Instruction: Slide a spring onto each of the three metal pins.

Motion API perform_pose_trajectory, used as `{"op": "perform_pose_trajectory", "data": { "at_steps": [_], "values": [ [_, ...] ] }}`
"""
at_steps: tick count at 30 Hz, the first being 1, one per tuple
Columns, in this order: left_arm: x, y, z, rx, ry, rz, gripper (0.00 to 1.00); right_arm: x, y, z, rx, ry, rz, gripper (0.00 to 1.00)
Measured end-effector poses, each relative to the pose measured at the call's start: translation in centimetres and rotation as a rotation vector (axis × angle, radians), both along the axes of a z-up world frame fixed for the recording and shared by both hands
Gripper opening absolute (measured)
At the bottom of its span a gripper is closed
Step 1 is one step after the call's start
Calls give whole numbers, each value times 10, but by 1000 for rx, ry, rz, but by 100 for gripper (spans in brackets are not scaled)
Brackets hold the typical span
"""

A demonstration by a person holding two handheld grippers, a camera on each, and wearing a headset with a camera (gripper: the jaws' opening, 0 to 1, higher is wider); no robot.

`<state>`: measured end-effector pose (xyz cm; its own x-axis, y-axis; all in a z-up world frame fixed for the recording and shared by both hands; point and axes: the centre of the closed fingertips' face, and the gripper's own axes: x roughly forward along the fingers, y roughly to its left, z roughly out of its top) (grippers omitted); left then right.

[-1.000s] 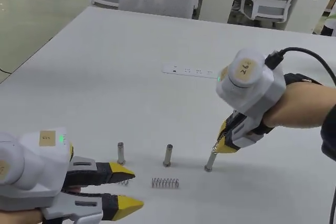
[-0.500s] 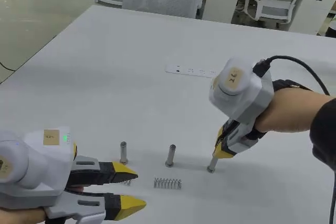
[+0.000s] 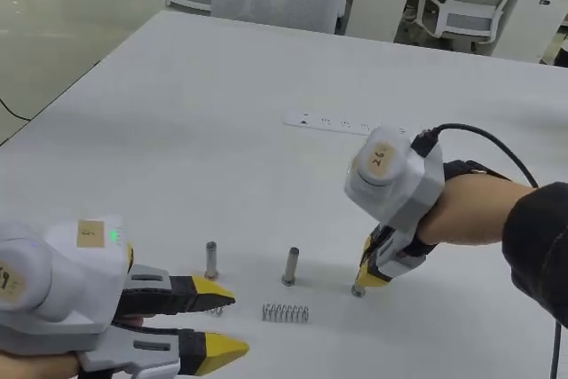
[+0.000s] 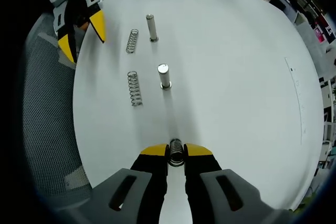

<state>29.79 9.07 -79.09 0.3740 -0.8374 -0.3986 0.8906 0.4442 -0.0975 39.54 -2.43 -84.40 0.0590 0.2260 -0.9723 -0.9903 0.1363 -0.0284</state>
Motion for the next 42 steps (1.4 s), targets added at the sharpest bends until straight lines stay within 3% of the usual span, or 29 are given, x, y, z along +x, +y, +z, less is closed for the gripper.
{"op": "perform_pose_trajectory", "data": {
  "at_steps": [8,23,37,42],
  "values": [
    [0,0,0,0,-1,0,23,-1,-2,-11,-10,7,-11,8],
    [0,0,0,5,-2,-1,23,0,0,-13,8,-3,-14,12],
    [-1,0,-1,9,-1,-6,23,-1,4,8,32,-57,1,18],
    [-1,0,-1,11,-1,-5,23,-8,10,19,44,-70,23,17]
  ]
}}
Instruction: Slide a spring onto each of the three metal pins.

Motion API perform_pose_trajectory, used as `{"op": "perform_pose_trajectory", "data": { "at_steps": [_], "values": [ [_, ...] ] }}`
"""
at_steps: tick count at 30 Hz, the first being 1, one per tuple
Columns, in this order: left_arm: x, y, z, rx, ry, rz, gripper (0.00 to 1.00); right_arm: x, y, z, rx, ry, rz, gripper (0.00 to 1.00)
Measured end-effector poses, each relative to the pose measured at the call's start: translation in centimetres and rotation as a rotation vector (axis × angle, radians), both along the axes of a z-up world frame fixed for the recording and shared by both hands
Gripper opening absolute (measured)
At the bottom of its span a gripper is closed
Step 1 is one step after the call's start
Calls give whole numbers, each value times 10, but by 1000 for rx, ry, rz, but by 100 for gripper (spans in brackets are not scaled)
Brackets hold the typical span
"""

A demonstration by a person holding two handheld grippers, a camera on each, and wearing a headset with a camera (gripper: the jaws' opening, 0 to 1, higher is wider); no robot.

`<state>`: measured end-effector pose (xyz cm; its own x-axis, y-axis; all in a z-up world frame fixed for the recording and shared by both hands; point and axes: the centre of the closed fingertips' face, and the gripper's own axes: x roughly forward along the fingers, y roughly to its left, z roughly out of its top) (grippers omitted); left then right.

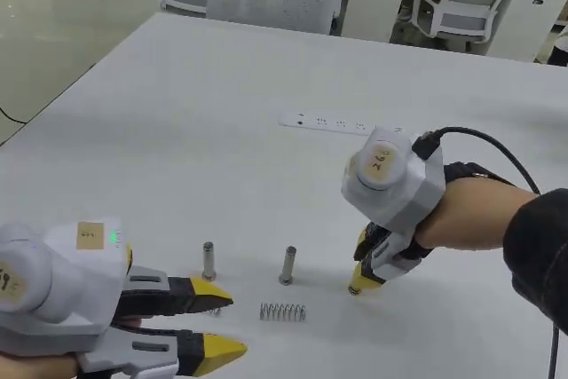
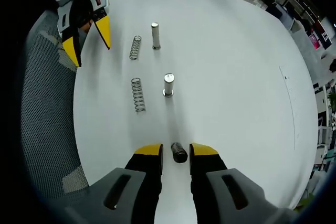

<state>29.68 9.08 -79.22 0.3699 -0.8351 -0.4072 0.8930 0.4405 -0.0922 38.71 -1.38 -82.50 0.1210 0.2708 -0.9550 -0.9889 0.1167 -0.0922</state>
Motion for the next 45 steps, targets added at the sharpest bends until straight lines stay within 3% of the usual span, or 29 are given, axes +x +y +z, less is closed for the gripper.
{"op": "perform_pose_trajectory", "data": {
  "at_steps": [8,16,26,45],
  "values": [
    [-1,0,0,5,1,-1,23,-9,19,14,27,-24,44,18],
    [-2,1,-1,10,2,-4,23,-24,40,17,72,11,84,17],
    [-2,0,-3,15,5,-7,22,-38,57,0,68,52,128,17],
    [-2,1,-6,26,8,-12,22,-41,64,-25,38,73,147,20]
  ]
}}
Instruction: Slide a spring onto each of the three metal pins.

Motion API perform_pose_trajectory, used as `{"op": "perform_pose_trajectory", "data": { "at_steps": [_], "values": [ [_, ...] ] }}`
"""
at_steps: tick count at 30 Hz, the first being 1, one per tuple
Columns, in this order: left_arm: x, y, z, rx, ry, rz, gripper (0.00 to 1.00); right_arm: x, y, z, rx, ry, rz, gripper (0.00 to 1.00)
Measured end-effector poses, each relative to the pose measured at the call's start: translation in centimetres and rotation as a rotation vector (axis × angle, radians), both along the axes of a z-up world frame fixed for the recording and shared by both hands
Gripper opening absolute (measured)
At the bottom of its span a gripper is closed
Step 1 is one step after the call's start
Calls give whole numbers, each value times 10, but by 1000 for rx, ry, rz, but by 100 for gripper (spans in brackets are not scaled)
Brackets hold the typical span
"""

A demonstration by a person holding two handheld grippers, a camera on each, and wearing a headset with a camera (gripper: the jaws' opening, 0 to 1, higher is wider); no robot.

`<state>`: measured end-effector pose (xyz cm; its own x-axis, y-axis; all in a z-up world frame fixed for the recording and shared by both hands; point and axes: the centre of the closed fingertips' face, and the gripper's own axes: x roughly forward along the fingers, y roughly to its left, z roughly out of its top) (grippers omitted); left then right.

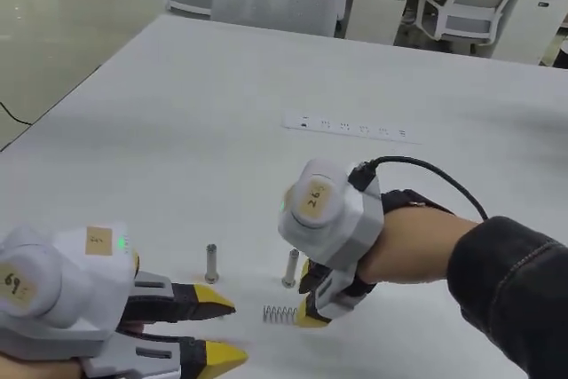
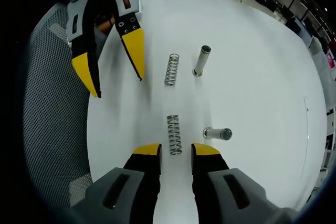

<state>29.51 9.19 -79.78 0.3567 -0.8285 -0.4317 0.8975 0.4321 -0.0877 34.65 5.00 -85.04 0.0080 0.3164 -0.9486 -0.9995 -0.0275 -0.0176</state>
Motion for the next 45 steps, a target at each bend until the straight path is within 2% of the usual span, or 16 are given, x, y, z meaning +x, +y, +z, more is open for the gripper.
{"op": "perform_pose_trajectory", "data": {
  "at_steps": [14,20,28,32,37,45],
  "values": [
    [0,-1,0,-1,-1,0,22,-3,3,-7,-5,10,5,19],
    [0,-2,0,-2,-2,1,22,-3,1,-15,-23,23,5,17],
    [0,-2,0,-2,0,1,22,-2,0,-17,-30,0,22,9],
    [0,-1,1,-2,-1,3,22,-6,0,-17,-27,10,25,8],
    [0,-1,0,0,-1,3,21,-14,2,-11,-26,21,38,8],
    [1,-1,0,3,-3,4,21,-24,6,13,0,32,49,7]
  ]
}}
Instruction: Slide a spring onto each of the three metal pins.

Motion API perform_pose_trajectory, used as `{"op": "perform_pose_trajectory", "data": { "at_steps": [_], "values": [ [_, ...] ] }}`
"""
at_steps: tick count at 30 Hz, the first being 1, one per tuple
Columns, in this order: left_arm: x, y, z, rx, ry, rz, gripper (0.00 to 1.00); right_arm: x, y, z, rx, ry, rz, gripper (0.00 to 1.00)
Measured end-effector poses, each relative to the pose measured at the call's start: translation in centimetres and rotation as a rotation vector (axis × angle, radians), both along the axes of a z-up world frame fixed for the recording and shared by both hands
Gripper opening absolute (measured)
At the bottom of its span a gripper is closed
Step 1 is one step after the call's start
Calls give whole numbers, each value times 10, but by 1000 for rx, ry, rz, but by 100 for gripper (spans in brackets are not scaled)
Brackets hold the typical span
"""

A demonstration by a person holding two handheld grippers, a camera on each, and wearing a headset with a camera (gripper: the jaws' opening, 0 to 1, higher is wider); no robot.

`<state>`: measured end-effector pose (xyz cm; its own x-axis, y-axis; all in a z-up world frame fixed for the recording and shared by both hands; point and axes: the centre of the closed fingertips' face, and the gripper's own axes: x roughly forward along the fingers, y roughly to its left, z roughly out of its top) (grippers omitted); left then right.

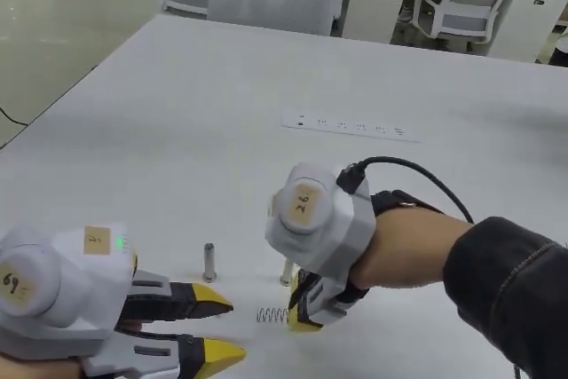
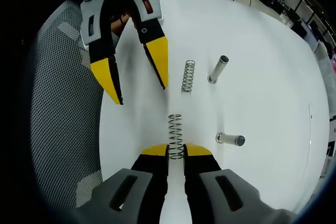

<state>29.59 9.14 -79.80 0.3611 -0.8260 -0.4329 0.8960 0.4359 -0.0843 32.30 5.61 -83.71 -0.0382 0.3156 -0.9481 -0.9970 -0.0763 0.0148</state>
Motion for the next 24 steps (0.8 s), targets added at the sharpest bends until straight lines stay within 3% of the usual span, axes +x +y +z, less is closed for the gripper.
{"op": "perform_pose_trajectory", "data": {
  "at_steps": [9,17,24],
  "values": [
    [0,1,1,-2,-5,2,21,-20,14,18,34,21,48,8],
    [-1,1,3,-8,-14,-2,20,-26,25,26,49,10,81,8],
    [-1,-1,6,-14,-40,-18,15,-29,28,30,58,4,104,8]
  ]
}}
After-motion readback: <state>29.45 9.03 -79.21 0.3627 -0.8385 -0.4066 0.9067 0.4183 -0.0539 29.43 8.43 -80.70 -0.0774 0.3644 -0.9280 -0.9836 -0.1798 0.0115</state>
